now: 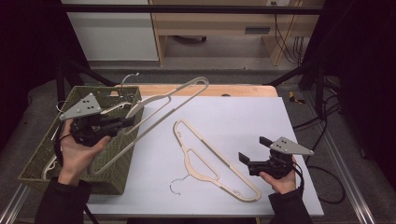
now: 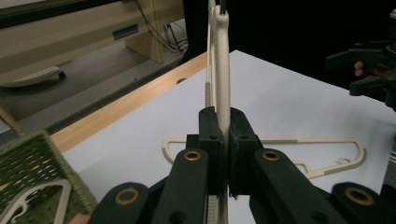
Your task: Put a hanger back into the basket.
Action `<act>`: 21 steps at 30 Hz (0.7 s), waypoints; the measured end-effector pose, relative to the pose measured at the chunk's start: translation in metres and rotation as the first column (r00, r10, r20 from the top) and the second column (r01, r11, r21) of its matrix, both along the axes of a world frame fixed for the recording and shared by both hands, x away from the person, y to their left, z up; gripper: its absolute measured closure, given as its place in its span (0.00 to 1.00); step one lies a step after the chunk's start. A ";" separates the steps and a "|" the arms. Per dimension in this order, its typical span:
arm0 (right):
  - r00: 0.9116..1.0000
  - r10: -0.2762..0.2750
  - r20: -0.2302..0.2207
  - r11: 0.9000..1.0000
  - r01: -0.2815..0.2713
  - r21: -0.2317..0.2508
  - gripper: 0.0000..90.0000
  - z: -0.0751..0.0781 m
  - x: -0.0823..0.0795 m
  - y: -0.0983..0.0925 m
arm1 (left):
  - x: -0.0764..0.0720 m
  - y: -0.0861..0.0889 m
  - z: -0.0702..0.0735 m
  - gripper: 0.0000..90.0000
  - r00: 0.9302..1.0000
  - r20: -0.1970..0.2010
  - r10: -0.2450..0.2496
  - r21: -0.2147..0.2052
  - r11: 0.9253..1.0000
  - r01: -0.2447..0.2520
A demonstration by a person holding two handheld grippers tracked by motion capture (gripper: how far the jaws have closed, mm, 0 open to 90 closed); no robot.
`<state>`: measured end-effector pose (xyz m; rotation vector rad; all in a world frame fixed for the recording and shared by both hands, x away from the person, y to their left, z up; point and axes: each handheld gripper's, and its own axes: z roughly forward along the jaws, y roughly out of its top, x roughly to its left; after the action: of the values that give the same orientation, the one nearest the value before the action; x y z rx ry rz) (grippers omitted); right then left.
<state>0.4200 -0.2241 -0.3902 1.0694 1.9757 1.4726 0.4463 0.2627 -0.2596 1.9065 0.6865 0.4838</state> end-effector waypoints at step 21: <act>1.000 -0.010 -0.003 1.000 0.010 -0.011 0.03 -0.001 0.001 -0.001 | 0.030 0.093 -0.003 0.96 0.991 -0.017 0.133 0.047 0.990 -0.132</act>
<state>0.4211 -0.2249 -0.3912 1.0763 1.9759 1.4546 0.4766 0.3555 -0.2631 1.9190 0.8251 0.5686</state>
